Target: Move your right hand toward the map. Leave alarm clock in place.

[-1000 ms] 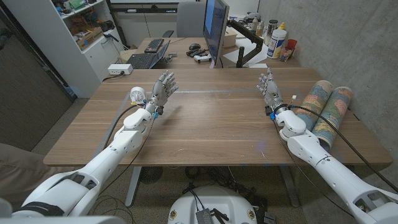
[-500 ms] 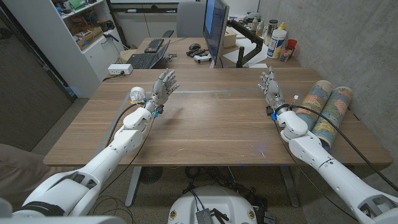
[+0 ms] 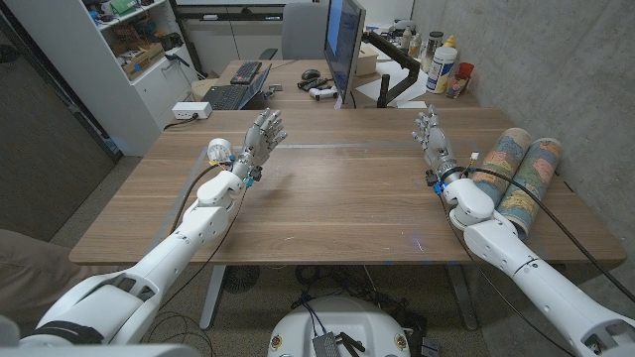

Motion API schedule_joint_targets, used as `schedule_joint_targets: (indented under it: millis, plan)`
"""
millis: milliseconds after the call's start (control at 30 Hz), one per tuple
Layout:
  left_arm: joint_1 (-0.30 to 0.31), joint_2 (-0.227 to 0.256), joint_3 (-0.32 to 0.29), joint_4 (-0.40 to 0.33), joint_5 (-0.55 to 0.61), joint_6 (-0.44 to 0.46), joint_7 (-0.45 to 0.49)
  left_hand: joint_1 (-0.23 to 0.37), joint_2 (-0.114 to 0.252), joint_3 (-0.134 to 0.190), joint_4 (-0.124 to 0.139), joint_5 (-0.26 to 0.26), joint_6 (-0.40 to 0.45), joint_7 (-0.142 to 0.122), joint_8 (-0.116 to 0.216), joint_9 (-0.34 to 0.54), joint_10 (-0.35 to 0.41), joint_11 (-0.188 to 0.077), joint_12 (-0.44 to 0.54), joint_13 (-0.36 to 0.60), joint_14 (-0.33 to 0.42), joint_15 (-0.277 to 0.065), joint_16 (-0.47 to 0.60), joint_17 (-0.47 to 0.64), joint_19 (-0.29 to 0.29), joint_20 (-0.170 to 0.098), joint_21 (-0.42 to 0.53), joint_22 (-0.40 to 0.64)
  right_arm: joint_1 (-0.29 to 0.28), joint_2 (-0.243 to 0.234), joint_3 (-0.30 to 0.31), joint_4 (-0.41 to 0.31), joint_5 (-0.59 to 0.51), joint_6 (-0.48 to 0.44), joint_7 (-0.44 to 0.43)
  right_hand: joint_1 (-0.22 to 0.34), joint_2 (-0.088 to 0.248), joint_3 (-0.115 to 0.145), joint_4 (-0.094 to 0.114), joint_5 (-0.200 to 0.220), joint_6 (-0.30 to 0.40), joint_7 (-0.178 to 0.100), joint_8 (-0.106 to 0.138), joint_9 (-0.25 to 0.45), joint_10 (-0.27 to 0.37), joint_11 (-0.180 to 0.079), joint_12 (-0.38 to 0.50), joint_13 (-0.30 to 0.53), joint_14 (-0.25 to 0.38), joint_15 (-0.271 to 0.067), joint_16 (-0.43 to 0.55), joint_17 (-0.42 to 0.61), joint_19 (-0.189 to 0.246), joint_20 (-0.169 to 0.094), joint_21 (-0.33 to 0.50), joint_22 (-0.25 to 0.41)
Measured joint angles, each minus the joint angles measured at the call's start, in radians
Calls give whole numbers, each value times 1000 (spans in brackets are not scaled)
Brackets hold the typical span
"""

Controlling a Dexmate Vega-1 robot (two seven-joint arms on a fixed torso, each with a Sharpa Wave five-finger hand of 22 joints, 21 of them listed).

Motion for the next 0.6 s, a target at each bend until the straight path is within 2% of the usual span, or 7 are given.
schedule_joint_targets:
  millis: [33,100,167,300,400,600]
  plan:
    - [-2,-1,1,0,1,-1,-1,0,0,0,0,2,0,0,0,0,1,-1,0,0,0,0,0,0,0,0,0,0,-2,-2,1,-4,-3,-2,-3,13,2,2,-8,3,-2,2,0,0,0,0,0,0,0,0,0,0,5,10,0,0]
    - [-4,-2,3,1,3,-2,-3,0,0,0,0,4,0,0,0,0,1,-1,0,0,0,0,0,0,0,0,0,0,-8,-9,3,-18,-6,-7,-6,39,13,13,-24,4,-4,4,0,0,-2,2,0,0,-8,8,0,0,12,52,-13,0]
    - [-6,-3,4,3,4,-2,-5,0,0,0,0,4,0,0,0,0,1,-1,0,0,0,0,0,0,0,0,0,0,-12,-14,4,-26,-8,-13,-9,48,12,18,-35,8,-14,6,0,0,-5,5,0,0,-15,15,0,0,15,77,-15,0]
    - [-13,-3,8,8,8,-2,-7,0,0,0,0,4,0,0,0,0,1,-1,0,0,0,0,0,0,0,0,0,0,-23,-25,7,-47,-16,-27,-18,58,13,22,-38,8,-16,5,0,0,-10,10,0,0,-16,16,0,0,15,83,-27,2]
    - [-14,-3,10,8,10,0,-9,0,0,0,0,4,2,-2,0,0,7,4,0,0,-7,4,0,0,0,0,0,0,-29,-33,8,-60,-19,-31,-21,60,10,23,-40,8,-16,5,0,0,-10,10,0,0,-16,16,0,0,14,67,-31,3]
    - [-19,-1,15,10,13,8,-12,0,0,0,0,4,6,2,0,0,7,4,0,0,-7,4,0,0,0,0,0,0,-45,-62,13,-106,-40,-81,-43,77,9,29,-54,8,-23,12,0,0,-10,10,0,0,-16,16,0,0,14,67,-37,3]
